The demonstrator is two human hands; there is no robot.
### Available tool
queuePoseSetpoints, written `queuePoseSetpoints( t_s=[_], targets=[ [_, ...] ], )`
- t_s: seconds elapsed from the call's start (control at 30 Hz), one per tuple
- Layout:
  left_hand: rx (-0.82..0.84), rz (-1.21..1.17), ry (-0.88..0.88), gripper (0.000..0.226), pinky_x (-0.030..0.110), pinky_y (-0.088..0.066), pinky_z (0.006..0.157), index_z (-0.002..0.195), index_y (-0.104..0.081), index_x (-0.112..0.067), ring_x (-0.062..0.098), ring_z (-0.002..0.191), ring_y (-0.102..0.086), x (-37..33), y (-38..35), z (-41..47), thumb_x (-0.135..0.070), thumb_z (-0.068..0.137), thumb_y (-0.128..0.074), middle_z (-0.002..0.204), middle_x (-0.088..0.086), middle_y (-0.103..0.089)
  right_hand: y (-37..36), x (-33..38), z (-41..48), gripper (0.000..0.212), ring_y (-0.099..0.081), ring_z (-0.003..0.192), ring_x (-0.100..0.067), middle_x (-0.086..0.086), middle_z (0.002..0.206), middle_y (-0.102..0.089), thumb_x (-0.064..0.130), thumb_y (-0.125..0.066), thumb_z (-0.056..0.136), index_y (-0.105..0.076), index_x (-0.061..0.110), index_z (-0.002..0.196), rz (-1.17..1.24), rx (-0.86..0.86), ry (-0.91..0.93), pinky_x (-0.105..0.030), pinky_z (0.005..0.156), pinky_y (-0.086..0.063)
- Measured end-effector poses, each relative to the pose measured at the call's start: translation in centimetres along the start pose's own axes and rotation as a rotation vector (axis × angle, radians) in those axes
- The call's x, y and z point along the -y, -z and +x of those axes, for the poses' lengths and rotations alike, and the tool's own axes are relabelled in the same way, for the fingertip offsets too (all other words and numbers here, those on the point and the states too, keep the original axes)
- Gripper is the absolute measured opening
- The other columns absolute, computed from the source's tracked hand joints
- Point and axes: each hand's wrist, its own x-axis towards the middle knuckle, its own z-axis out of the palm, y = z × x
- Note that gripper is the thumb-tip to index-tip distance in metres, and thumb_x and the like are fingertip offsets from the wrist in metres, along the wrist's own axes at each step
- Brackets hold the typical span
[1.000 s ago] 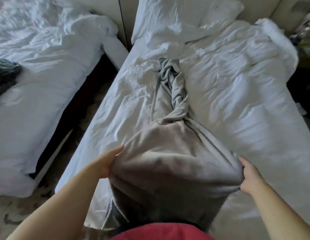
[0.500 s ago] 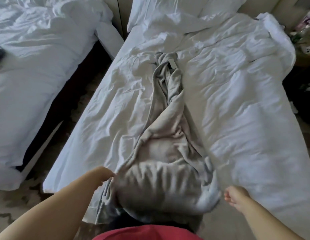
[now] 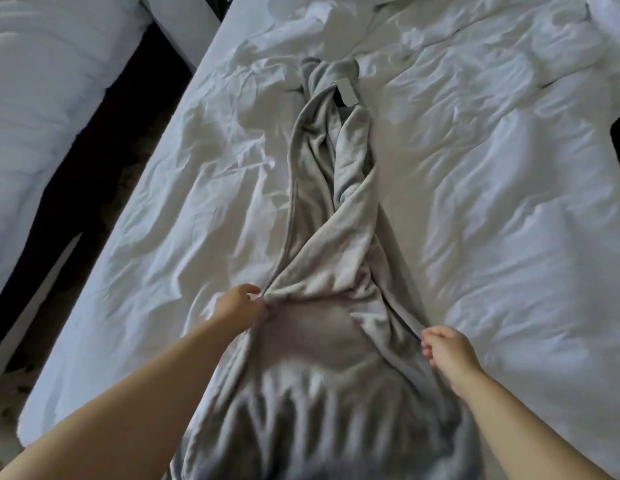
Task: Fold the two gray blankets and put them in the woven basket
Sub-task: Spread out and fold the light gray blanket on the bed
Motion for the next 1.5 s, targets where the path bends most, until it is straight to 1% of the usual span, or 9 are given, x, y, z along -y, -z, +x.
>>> queuePoseSetpoints(
  t_s=[0.17, 0.33, 0.5, 0.6, 0.77, 0.97, 1.1, 1.2, 1.5],
  targets=[
    [-0.019, 0.105, -0.180, 0.043, 0.030, -0.042, 0.085, 0.125, -0.058, -0.017, 0.028, 0.106, -0.058, -3.0, -4.9, 6.4, -0.039, 0.088, -0.061, 0.116, 0.009, -0.065, -4.3, 2.2, 6.6, 0.039, -0.058, 0.113, -0.032, -0.015, 0.121, -0.062, 0.021, -0.069, 0.083, -0.064, 0.011, 0.120, -0.218, -0.084, 0.181, -0.037, 0.093, -0.046],
    [-0.001, 0.095, -0.115, 0.022, 0.029, -0.037, 0.072, 0.100, -0.056, -0.012, 0.032, 0.102, -0.059, -3.9, -6.9, 7.7, -0.032, 0.093, -0.053, 0.105, 0.013, -0.064, -5.1, 1.9, 8.2, 0.024, -0.059, 0.102, -0.040, -0.024, 0.109, -0.065, 0.017, -0.057, 0.092, -0.065, -0.003, 0.104, -0.348, -0.200, 0.131, -0.036, 0.081, -0.045],
    [-0.365, -0.643, 0.239, 0.028, 0.036, -0.046, 0.088, 0.114, -0.057, -0.001, 0.034, 0.106, -0.058, -4.2, -0.6, 5.9, -0.009, 0.094, -0.039, 0.111, 0.020, -0.062, 3.3, 4.3, 5.9, 0.027, -0.058, 0.104, -0.038, -0.030, 0.113, -0.060, 0.007, -0.042, 0.099, -0.059, -0.010, 0.112, 0.137, -0.515, -0.090, -0.018, 0.058, -0.041],
    [-0.261, -0.866, 0.270, 0.030, 0.025, -0.048, 0.072, 0.121, -0.056, -0.003, 0.029, 0.085, -0.060, -5.2, 5.3, 2.9, -0.009, 0.096, -0.040, 0.101, 0.018, -0.063, 8.2, 6.4, 1.7, 0.033, -0.055, 0.115, -0.037, -0.027, 0.130, -0.055, 0.012, -0.044, 0.099, -0.055, -0.005, 0.125, 0.294, -0.288, -0.237, 0.000, 0.046, -0.040],
    [0.430, -0.906, 0.226, 0.028, 0.034, -0.056, 0.070, 0.082, -0.076, -0.004, 0.027, 0.066, -0.069, -9.4, 14.1, -2.7, -0.030, 0.081, -0.065, 0.076, 0.014, -0.071, 12.9, 12.4, -5.8, 0.048, -0.071, 0.069, -0.033, -0.022, 0.082, -0.073, 0.041, -0.051, 0.092, -0.077, 0.002, 0.080, 0.500, 0.414, -0.299, -0.044, 0.058, -0.060],
    [0.163, -1.302, -0.254, 0.022, 0.029, -0.058, 0.059, 0.096, -0.067, -0.018, 0.012, 0.067, -0.072, -14.2, 23.8, -6.3, -0.036, 0.094, -0.055, 0.077, 0.003, -0.075, 21.3, 19.4, -10.6, 0.017, -0.073, 0.072, -0.011, 0.004, 0.080, -0.076, 0.029, -0.052, 0.094, -0.062, 0.019, 0.103, 1.321, -0.013, 0.428, -0.028, 0.054, -0.059],
    [0.293, -0.958, -0.103, 0.026, 0.035, -0.056, 0.067, 0.103, -0.066, -0.012, 0.023, 0.069, -0.072, -14.7, 24.6, -7.9, -0.034, 0.090, -0.061, 0.079, 0.011, -0.074, 20.3, 17.9, -11.2, 0.010, -0.070, 0.054, -0.019, -0.008, 0.063, -0.073, 0.012, -0.058, 0.082, -0.066, 0.007, 0.087, 0.873, 0.148, 0.162, -0.030, 0.045, -0.056],
    [0.342, -0.758, 0.016, 0.031, 0.041, -0.053, 0.081, 0.108, -0.063, -0.008, 0.028, 0.083, -0.067, -14.2, 24.2, -9.4, -0.032, 0.087, -0.064, 0.091, 0.014, -0.070, 20.4, 16.9, -11.4, 0.038, -0.071, 0.085, -0.034, -0.024, 0.094, -0.072, 0.031, -0.066, 0.082, -0.073, -0.005, 0.093, 0.553, 0.262, 0.031, -0.043, 0.076, -0.057],
    [0.418, -1.173, -0.399, 0.026, 0.036, -0.053, 0.077, 0.092, -0.076, -0.010, 0.022, 0.080, -0.072, -16.3, 24.6, -9.9, -0.031, 0.080, -0.065, 0.092, 0.010, -0.073, 24.5, 18.5, -11.7, 0.037, -0.074, 0.073, -0.024, -0.011, 0.083, -0.076, 0.016, -0.047, 0.095, -0.079, 0.009, 0.077, 1.086, 0.135, 0.441, -0.036, 0.052, -0.058]
  ],
)
